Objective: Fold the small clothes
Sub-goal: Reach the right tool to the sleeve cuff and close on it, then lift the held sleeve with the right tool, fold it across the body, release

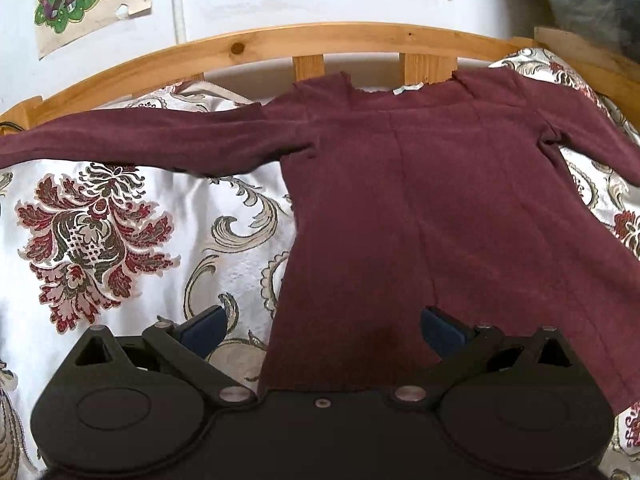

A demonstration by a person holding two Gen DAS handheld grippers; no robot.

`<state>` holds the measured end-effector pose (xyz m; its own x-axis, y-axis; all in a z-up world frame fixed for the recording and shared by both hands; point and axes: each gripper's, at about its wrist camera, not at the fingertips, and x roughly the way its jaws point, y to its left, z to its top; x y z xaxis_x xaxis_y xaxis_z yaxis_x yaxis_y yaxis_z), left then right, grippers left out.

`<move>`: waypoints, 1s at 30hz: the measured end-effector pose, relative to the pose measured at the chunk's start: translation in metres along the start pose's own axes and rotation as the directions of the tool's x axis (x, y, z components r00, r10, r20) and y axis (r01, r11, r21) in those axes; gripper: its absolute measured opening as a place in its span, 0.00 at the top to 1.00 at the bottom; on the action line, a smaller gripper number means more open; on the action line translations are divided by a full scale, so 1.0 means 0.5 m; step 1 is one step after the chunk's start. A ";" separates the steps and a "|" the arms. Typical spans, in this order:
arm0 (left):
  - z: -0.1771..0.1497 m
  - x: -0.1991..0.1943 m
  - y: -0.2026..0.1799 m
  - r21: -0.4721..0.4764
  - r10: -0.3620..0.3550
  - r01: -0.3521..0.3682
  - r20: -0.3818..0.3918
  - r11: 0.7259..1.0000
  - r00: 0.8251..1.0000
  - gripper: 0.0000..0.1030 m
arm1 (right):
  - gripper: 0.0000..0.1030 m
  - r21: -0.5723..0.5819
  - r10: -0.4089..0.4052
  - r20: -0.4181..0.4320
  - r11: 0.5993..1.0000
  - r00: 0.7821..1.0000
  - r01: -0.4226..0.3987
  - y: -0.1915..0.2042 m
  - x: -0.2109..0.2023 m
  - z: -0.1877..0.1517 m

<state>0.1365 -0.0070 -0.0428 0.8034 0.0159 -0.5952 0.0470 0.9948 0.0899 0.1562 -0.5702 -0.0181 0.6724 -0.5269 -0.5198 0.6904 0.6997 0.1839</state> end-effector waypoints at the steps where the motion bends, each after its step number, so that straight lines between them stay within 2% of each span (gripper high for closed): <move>1: -0.001 0.001 -0.003 0.007 0.014 -0.014 -0.008 1.000 1.000 0.01 | 0.25 0.007 -0.002 -0.001 1.000 1.000 0.002 -0.002 0.008 0.001; 2: -0.002 0.003 -0.005 0.012 0.023 -0.023 -0.014 1.000 1.000 0.01 | 0.30 0.011 -0.010 -0.004 1.000 1.000 0.010 -0.003 0.017 0.005; 3: -0.004 0.003 -0.005 0.014 0.022 -0.022 -0.019 1.000 1.000 0.01 | 0.46 0.015 -0.011 -0.008 1.000 1.000 0.011 -0.003 0.023 0.007; 4: -0.004 0.003 -0.005 0.012 0.018 -0.017 -0.022 1.000 1.000 0.01 | 0.57 0.017 -0.015 -0.017 1.000 1.000 0.015 0.000 0.027 0.007; 5: -0.003 0.003 -0.005 0.009 0.017 -0.017 -0.024 1.000 1.000 0.01 | 0.75 0.012 -0.031 -0.028 0.999 0.999 0.032 0.002 0.030 0.007; 6: -0.003 0.002 -0.004 0.006 0.018 -0.018 -0.026 1.000 0.999 0.01 | 0.83 0.004 -0.039 -0.030 0.999 0.999 0.039 0.005 0.029 0.005; 8: 0.000 -0.001 -0.003 0.005 0.019 -0.019 -0.024 1.000 1.000 0.01 | 0.88 -0.015 -0.027 0.004 1.000 1.000 0.027 0.013 0.008 -0.001; 10: 0.004 -0.007 -0.001 0.002 0.028 -0.028 -0.017 1.000 0.999 0.01 | 0.89 -0.073 -0.022 0.079 0.997 0.997 0.028 0.037 -0.038 -0.006; 12: 0.011 -0.014 0.003 0.001 0.031 -0.031 -0.012 1.000 0.999 0.01 | 0.90 -0.148 0.019 0.155 0.989 0.988 0.004 0.079 -0.092 -0.005; 14: 0.020 -0.021 0.010 -0.003 0.037 -0.037 -0.005 0.999 0.999 0.01 | 0.90 -0.240 0.105 0.226 0.969 0.969 -0.049 0.135 -0.155 0.000; 16: 0.032 -0.030 0.022 -0.024 0.037 -0.037 0.003 0.999 0.999 0.01 | 0.90 -0.352 0.213 0.277 0.930 0.937 -0.107 0.203 -0.219 0.003; 18: 0.043 -0.038 0.038 -0.056 0.032 -0.031 0.008 0.998 0.999 0.01 | 0.90 -0.482 0.338 0.299 0.861 0.892 -0.165 0.280 -0.286 -0.007; 19: 0.047 -0.042 0.045 -0.073 0.032 -0.031 0.012 0.997 0.999 0.01 | 0.90 -0.551 0.407 0.289 0.811 0.867 -0.198 0.323 -0.320 -0.020; 22: 0.060 -0.056 0.072 -0.128 0.046 -0.041 0.036 0.991 0.998 0.01 | 0.90 -0.688 0.568 0.194 0.660 0.800 -0.302 0.426 -0.391 -0.072; 23: 0.062 -0.060 0.080 -0.142 0.052 -0.045 0.043 0.989 0.998 0.01 | 0.90 -0.726 0.617 0.148 0.599 0.773 -0.339 0.462 -0.411 -0.102; 27: 0.066 -0.068 0.112 -0.196 0.075 -0.063 0.054 0.979 0.996 0.01 | 0.90 -0.788 0.717 -0.027 0.414 0.697 -0.456 0.576 -0.425 -0.205; 30: 0.062 -0.064 0.132 -0.231 0.072 -0.057 0.054 0.971 0.996 0.01 | 0.90 -0.790 0.729 -0.151 0.317 0.667 -0.525 0.633 -0.403 -0.273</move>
<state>0.1323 0.0551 0.0071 0.8355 0.0816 -0.5434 -0.1377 0.9884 -0.0633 0.2029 -0.1765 0.0310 0.9119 0.2318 -0.3387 -0.3451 0.8797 -0.3272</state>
